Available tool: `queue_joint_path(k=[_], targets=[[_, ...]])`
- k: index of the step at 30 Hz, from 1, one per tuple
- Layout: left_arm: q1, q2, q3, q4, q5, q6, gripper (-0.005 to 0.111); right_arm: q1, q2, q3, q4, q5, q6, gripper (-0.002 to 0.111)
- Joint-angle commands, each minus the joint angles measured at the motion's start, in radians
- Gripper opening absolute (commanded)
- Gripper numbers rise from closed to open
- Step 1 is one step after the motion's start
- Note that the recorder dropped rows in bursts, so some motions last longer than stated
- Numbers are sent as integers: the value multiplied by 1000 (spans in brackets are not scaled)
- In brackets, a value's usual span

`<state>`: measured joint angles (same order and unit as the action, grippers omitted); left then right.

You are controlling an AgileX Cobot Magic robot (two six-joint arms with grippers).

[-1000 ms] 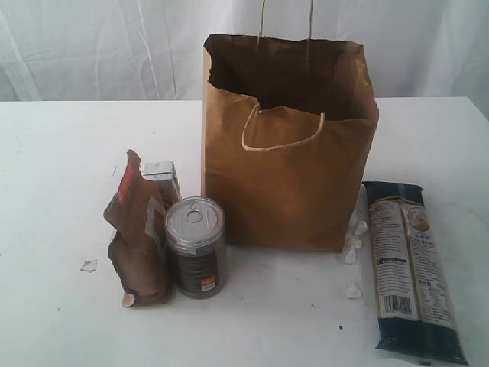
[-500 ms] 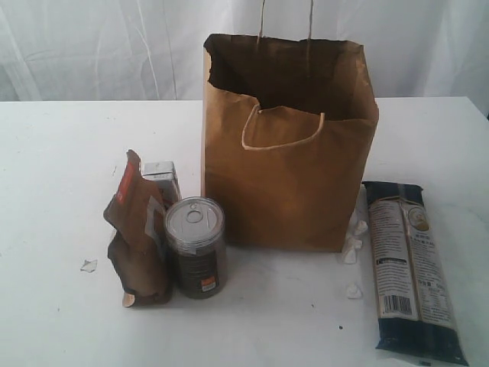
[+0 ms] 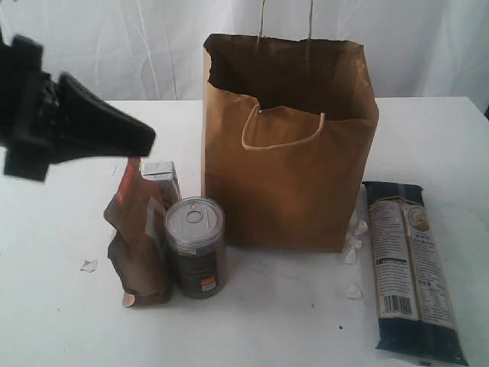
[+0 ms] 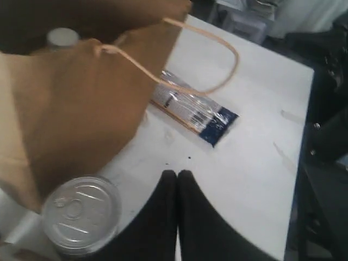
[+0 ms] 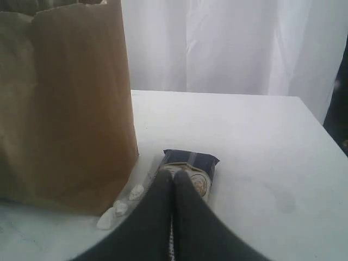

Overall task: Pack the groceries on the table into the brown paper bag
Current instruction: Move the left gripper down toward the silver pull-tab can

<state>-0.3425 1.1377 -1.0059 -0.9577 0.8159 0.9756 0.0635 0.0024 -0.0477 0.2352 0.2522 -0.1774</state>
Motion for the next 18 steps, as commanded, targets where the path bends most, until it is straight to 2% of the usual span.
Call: queue_joint_path(k=[1, 4, 6, 8, 13, 15, 18], targets=[[-95, 75, 70, -28, 17, 103, 0, -5, -2, 3, 3, -19, 2, 0], [-126, 107, 127, -28, 2, 96, 0, -5, -2, 3, 3, -21, 2, 0], [-148, 107, 198, -95, -176, 96, 0, -5, -2, 3, 3, -24, 2, 0], [-148, 109, 210, -111, -244, 96, 0, -5, -2, 3, 3, -28, 2, 0], [-148, 109, 201, -102, -277, 183, 0, -5, -2, 3, 3, -30, 2, 0], [-148, 109, 201, -52, -263, 188, 18, -5, -2, 3, 3, -30, 2, 0], [-148, 109, 203, -26, -239, 186, 66, -5, -2, 3, 3, -30, 2, 0]])
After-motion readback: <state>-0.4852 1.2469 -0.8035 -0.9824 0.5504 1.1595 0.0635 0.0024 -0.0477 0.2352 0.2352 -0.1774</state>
